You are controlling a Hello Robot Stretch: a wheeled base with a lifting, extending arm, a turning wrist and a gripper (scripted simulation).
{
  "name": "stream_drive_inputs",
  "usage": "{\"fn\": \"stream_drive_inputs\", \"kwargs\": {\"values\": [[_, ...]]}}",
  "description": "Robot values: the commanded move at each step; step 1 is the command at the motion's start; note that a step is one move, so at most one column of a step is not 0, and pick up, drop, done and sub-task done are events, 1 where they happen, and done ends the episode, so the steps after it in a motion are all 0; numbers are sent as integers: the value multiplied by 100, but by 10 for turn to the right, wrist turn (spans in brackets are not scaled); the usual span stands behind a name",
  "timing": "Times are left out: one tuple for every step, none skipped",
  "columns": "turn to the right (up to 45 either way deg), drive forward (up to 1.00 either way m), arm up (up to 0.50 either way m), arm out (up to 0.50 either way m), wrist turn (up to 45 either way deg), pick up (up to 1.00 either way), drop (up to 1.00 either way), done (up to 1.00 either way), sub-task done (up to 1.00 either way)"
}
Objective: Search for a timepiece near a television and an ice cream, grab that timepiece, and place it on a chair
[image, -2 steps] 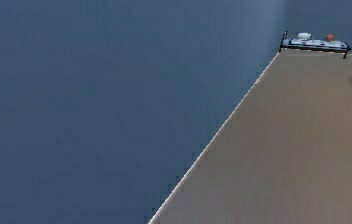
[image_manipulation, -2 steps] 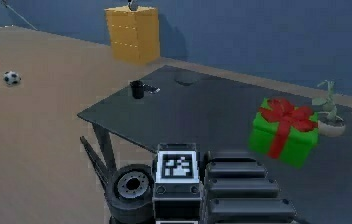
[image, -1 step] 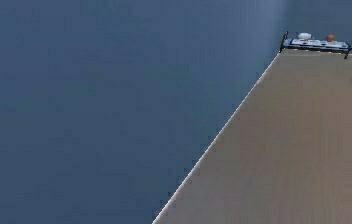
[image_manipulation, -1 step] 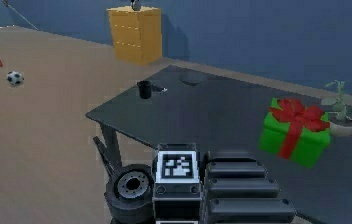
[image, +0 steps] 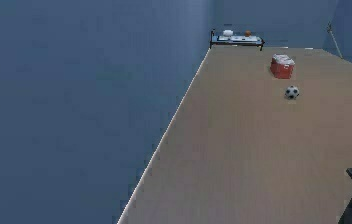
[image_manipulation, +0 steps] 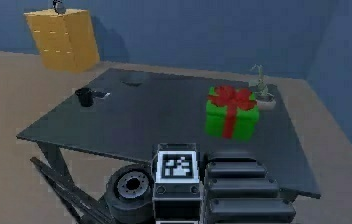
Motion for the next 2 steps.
{"fn": "stream_drive_inputs", "kwargs": {"values": [[0,5,0,0,0,0,0,0,0],[450,0,0,0,0,0,0,0,0]]}}
